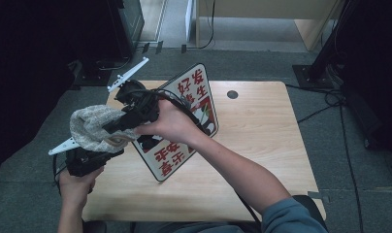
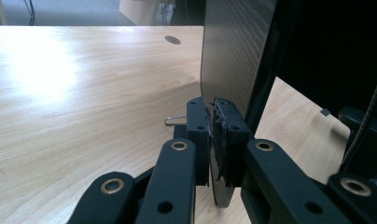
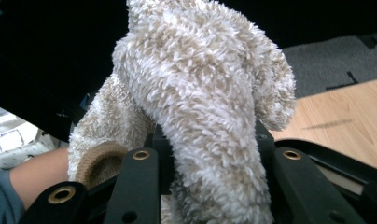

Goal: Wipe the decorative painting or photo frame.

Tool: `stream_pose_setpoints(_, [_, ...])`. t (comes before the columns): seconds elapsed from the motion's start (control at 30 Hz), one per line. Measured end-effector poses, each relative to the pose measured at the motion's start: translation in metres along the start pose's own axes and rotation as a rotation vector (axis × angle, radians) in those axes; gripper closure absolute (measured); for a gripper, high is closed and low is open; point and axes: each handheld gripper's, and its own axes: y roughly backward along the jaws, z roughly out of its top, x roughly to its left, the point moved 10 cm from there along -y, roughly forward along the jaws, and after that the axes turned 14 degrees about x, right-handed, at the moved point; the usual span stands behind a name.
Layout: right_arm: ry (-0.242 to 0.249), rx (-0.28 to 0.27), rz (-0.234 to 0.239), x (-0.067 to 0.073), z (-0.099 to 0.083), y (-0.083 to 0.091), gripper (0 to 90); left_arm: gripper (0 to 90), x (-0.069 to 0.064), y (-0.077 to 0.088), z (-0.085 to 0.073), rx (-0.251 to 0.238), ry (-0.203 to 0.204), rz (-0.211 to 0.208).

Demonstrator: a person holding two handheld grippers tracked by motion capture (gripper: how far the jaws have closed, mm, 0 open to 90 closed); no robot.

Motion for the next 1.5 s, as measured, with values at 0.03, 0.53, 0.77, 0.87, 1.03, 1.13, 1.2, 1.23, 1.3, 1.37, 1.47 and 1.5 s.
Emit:
stream_pose_setpoints(0.03, [0.003,0.003,-0.003,-0.002,-0.001,-0.002,66.0,85.5,0.0,0.0,0.0,-0.003,0.002,0.001])
stream_pose_setpoints(0.53, [-0.012,0.024,0.019,-0.009,-0.022,-0.011,66.1,85.3,0.004,0.001,-0.002,-0.001,0.008,0.002])
stream_pose_setpoints(0.77, [-0.001,0.036,0.02,-0.009,-0.028,-0.018,66.0,85.0,0.006,0.001,-0.002,0.005,0.008,0.001])
stream_pose_setpoints(0.87, [-0.001,0.042,0.024,-0.01,-0.032,-0.021,66.0,84.7,0.007,0.002,-0.002,-0.001,0.012,0.002])
stream_pose_setpoints(1.03, [-0.004,0.043,0.03,-0.011,-0.037,-0.024,66.0,84.8,0.008,0.001,-0.002,0.002,0.016,0.0])
stream_pose_setpoints(1.13, [-0.002,0.049,0.032,-0.012,-0.041,-0.027,66.0,84.7,0.009,0.001,-0.002,0.005,0.011,-0.002])
stream_pose_setpoints(1.2, [-0.011,0.058,0.034,-0.012,-0.045,-0.029,66.0,84.7,0.01,0.0,-0.002,0.009,0.008,-0.001])
stream_pose_setpoints(1.23, [-0.005,0.059,0.034,-0.012,-0.047,-0.031,66.1,84.7,0.01,0.0,-0.002,0.011,0.008,0.0])
stream_pose_setpoints(1.3, [-0.006,0.061,0.038,-0.013,-0.05,-0.032,66.0,84.8,0.01,-0.001,-0.001,0.009,0.011,-0.003])
stream_pose_setpoints(1.37, [-0.011,0.063,0.039,-0.014,-0.052,-0.034,66.0,84.8,0.01,-0.001,-0.001,0.01,0.01,-0.004])
stream_pose_setpoints(1.47, [-0.015,0.071,0.041,-0.015,-0.056,-0.037,66.1,84.8,0.01,-0.001,-0.001,0.009,0.013,-0.007])
stream_pose_setpoints(1.5, [-0.01,0.072,0.039,-0.015,-0.057,-0.038,66.0,84.8,0.011,-0.001,-0.001,0.011,0.013,-0.006])
